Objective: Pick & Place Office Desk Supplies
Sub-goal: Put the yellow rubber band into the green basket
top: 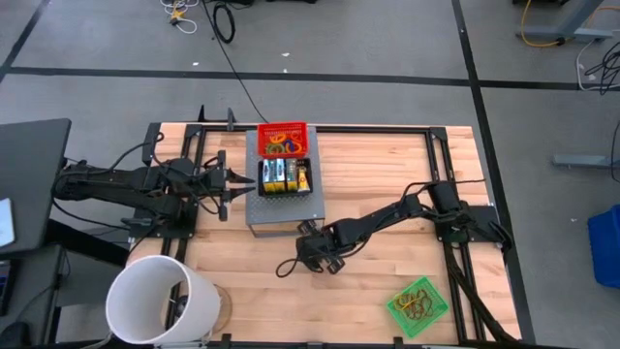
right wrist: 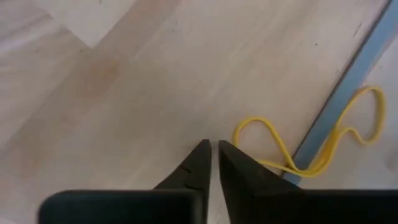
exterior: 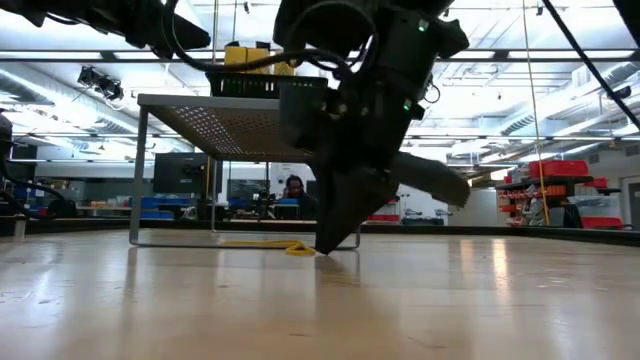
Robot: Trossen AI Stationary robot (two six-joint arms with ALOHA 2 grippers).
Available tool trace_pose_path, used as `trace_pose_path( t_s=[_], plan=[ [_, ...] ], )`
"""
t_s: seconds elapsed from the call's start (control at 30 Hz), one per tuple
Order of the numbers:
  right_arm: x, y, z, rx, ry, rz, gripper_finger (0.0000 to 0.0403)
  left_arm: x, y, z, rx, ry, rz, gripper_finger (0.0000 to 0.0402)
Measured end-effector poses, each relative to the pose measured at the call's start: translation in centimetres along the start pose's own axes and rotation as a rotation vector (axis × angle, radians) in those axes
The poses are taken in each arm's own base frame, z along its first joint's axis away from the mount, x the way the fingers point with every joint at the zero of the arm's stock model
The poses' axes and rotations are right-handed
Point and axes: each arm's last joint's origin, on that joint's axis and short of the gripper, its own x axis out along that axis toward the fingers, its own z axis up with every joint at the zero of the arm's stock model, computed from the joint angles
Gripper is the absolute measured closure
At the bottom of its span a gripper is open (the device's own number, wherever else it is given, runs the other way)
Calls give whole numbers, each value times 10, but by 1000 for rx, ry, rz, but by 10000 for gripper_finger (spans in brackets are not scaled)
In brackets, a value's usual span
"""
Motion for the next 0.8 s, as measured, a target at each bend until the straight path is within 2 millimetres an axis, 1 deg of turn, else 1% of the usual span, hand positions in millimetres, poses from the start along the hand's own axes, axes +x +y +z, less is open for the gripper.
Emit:
trace_pose_path(
  t_s=[0.13, 0.37, 0.47, 0.63, 0.8],
  plan=[
    [-1, 1, 1, -25, -16, 20, 348, 0, 0, 0, 1, 4, -1, 318],
    [-1, -1, 2, -11, -24, 4, 268, 0, 0, 0, 2, 5, -1, 318],
    [0, -3, 2, -12, -32, -2, 245, 0, 0, -1, 2, 5, -1, 318],
    [1, -5, 1, -25, -37, 0, 239, 0, 0, -1, 2, 5, -1, 318],
    [4, -6, 1, -43, -46, 17, 261, 0, 0, 0, 2, 5, -1, 318]
  ],
)
